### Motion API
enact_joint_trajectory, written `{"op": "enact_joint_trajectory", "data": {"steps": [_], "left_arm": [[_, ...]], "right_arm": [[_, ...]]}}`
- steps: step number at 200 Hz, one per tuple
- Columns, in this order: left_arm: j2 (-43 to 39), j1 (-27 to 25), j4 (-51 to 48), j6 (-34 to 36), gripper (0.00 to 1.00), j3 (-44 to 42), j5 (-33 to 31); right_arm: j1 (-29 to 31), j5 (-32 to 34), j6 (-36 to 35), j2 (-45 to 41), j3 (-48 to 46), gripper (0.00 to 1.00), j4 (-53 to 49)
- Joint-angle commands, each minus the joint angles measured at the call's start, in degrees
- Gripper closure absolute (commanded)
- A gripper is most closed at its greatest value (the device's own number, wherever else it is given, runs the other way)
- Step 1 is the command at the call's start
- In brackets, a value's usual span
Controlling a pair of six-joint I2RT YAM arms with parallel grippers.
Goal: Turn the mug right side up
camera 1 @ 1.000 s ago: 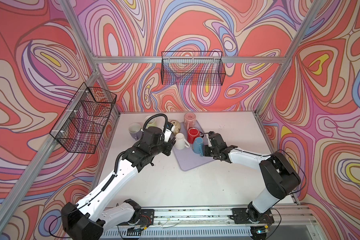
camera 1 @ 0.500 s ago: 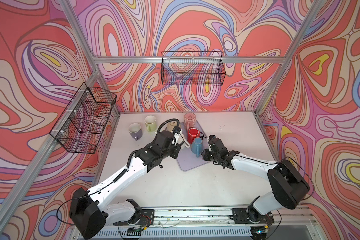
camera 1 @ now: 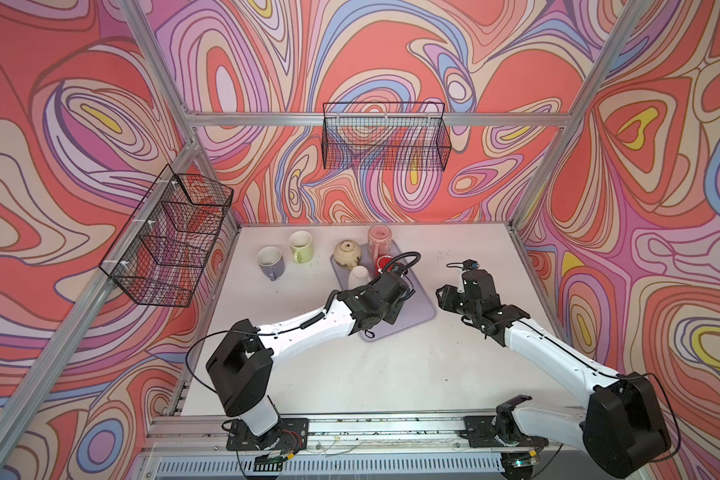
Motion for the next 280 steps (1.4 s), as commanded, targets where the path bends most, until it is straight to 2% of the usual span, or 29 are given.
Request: {"op": "enact_joint_trajectory", "data": {"steps": [1, 27, 112, 150, 211, 280], "left_arm": [[3.67, -0.20, -2.30, -4.01, 0.44, 2.82, 0.21], [7.04, -0.33, -4.50, -5.10, 0.44, 6.85, 2.60], [15.58, -0.49, -13.96, -12.35, 0.44, 17.22, 1.15], [18.15, -0.51, -14.33, -13.02, 0.44, 18.92, 2.10], [24.68, -0.42, -17.04, -11.19, 0.43, 25.19, 0.42], [28.31, -0.46, -17.15, -14.12, 0.43, 25.49, -1.80]], "right_arm": [[-0.27, 0.80, -1.35, -0.59, -0.78, 0.50, -1.62], [-0.43, 1.12, -0.82, -1.50, -2.06, 0.50, -0.53], [-0.41, 1.49, 0.47, -4.93, -5.13, 0.50, 0.86], [-0.41, 3.20, -0.32, -6.95, -4.93, 0.50, -1.72], [-0.39, 1.90, 1.45, -9.99, -7.56, 0.49, -0.92], [-0.39, 3.40, -0.45, -10.70, -7.11, 0.49, -1.71]]}}
